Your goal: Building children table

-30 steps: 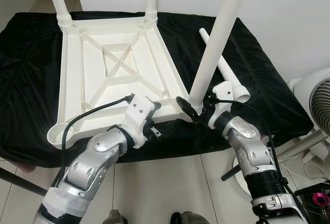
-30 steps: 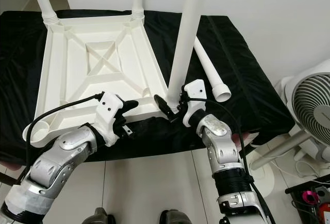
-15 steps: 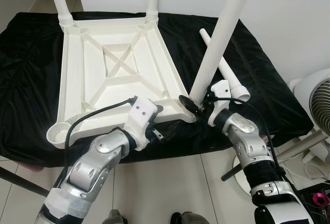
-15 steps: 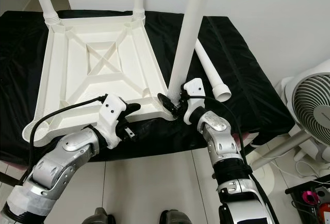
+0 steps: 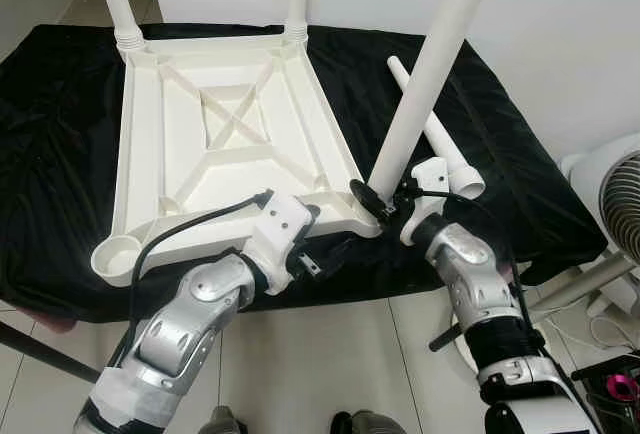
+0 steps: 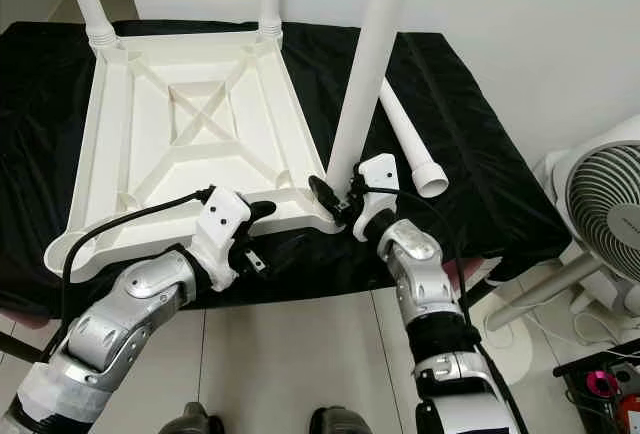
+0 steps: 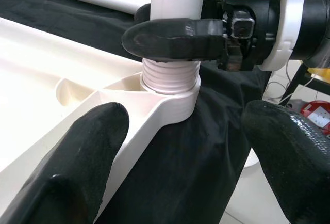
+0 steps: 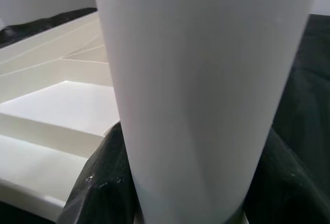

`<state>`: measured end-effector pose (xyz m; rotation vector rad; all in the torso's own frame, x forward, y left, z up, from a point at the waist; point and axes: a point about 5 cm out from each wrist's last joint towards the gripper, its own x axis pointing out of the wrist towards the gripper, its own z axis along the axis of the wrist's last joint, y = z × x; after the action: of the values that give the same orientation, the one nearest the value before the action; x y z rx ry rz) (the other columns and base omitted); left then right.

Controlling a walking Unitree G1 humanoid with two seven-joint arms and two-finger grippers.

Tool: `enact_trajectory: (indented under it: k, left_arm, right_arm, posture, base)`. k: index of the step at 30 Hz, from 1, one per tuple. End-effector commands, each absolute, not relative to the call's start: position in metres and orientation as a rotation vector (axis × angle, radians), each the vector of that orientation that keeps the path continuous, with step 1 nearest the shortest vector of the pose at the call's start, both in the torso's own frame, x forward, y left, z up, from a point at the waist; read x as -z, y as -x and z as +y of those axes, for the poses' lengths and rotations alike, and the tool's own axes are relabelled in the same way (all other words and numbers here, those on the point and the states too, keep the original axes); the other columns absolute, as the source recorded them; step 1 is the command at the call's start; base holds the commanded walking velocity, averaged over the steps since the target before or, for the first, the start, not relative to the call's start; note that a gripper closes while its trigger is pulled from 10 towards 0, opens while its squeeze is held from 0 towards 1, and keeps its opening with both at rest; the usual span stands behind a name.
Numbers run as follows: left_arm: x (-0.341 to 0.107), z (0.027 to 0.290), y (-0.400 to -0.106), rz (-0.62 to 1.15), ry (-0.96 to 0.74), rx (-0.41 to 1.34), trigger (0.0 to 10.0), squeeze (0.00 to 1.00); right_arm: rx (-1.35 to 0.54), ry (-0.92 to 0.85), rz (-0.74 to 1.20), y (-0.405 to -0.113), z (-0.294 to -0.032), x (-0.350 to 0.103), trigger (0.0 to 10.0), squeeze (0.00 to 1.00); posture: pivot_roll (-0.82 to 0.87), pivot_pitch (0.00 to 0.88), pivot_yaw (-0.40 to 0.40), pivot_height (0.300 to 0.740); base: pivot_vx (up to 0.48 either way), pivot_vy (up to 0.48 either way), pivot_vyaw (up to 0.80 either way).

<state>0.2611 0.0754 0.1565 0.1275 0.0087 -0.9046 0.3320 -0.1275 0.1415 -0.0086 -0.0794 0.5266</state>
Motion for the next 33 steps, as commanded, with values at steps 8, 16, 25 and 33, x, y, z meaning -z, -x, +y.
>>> enact_trajectory:
  k: [8,16,25,33]
  left_arm:
    - [-0.156,0.078,-0.261,-0.009,-0.149,0.906,10.0,0.00]
    - [-0.157,0.082,-0.264,-0.016,-0.160,0.900,10.0,0.00]
    - [-0.157,0.081,-0.263,-0.014,-0.157,0.908,10.0,0.00]
    - [-0.157,0.081,-0.263,-0.017,-0.160,0.908,10.0,0.00]
  right_arm:
    - [-0.241,-0.081,0.001,-0.320,-0.113,-0.127,10.0,0.00]
    - [-0.073,-0.100,0.036,-0.311,-0.102,-0.118,10.0,0.00]
    - [-0.095,-0.099,0.024,-0.307,-0.101,-0.124,10.0,0.00]
    - [-0.111,-0.087,-0.013,-0.311,-0.110,-0.131,10.0,1.00]
  posture:
    - [-0.01,0.085,-0.033,0.740]
    - [-0.01,0.077,-0.035,0.740]
    - [-0.02,0.071,-0.037,0.740]
    - [-0.02,0.069,-0.039,0.740]
  base:
    - [0.000,0.000,0.00]
    - [0.000,0.000,0.00]
    - [0.000,0.000,0.00]
    - [0.000,0.000,0.00]
